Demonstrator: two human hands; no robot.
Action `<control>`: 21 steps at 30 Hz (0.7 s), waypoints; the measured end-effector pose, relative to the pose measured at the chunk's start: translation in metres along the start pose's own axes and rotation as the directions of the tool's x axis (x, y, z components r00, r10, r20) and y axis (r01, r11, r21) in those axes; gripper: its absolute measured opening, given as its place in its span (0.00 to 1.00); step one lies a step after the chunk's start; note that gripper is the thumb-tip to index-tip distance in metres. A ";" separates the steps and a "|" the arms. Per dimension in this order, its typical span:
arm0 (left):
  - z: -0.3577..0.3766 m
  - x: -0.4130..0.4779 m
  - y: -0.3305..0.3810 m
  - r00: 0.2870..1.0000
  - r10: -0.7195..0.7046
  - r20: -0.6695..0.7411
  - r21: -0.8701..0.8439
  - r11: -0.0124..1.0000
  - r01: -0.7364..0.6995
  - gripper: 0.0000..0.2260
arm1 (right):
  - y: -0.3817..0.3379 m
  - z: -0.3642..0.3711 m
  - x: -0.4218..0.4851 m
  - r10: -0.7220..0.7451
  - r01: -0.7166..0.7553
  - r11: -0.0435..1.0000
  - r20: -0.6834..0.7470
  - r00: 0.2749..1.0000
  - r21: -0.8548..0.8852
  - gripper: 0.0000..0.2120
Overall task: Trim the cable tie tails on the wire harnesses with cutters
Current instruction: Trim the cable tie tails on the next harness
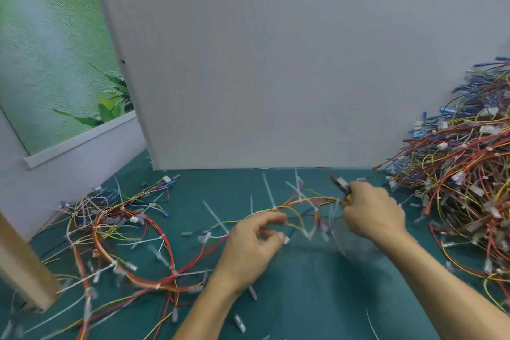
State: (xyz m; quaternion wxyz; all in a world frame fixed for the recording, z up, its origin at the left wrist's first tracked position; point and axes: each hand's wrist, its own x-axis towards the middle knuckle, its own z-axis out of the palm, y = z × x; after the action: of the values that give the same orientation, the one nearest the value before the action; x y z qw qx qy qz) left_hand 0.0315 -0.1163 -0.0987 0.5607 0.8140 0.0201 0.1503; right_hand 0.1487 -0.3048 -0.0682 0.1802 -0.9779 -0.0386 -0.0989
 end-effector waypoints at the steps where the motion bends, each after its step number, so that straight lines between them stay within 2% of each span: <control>1: -0.002 0.001 -0.002 1.000 -0.013 0.007 0.092 0.996 0.013 0.10 | 0.007 -0.003 0.003 0.023 -0.023 0.999 -0.008 1.000 -0.031 0.06; 4: -0.007 0.002 -0.008 0.996 -0.061 0.058 0.413 0.910 0.031 0.08 | 0.021 -0.005 0.004 0.074 -0.070 0.993 0.037 0.997 -0.099 0.05; 6: -0.009 0.001 -0.011 0.992 -0.095 0.080 0.528 0.848 0.038 0.07 | 0.027 -0.003 0.001 0.103 -0.094 0.988 0.067 0.992 -0.122 0.07; 8: -0.014 -0.001 -0.014 0.990 -0.114 0.084 0.630 0.776 0.036 0.07 | 0.031 -0.001 -0.001 0.133 -0.125 0.987 0.074 0.988 -0.103 0.06; 11: -0.019 -0.004 -0.014 0.988 -0.140 0.058 0.806 0.591 0.037 0.07 | 0.032 -0.001 0.000 0.180 -0.178 0.983 0.061 0.982 -0.033 0.07; 13: -0.022 -0.004 -0.013 0.987 -0.163 -0.006 0.902 0.425 0.076 0.09 | 0.031 -0.004 0.003 0.198 -0.198 0.979 0.004 0.980 0.042 0.07; 16: -0.033 -0.003 -0.013 0.954 -0.255 -0.158 0.948 0.232 0.219 0.10 | 0.029 -0.008 0.007 0.238 -0.229 0.967 -0.080 0.968 0.111 0.03; 21: -0.067 -0.003 -0.019 0.840 -0.387 -0.381 0.883 0.118 0.455 0.14 | 0.036 -0.006 0.010 0.287 -0.281 0.957 -0.097 0.953 0.072 0.05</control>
State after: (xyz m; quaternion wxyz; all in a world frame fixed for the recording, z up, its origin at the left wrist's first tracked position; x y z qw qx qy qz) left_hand 0.0129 -0.0498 -0.0948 -0.0288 0.9354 0.3507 -0.0349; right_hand 0.1613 -0.3403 -0.0735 0.2222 -0.9611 0.1091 -0.1227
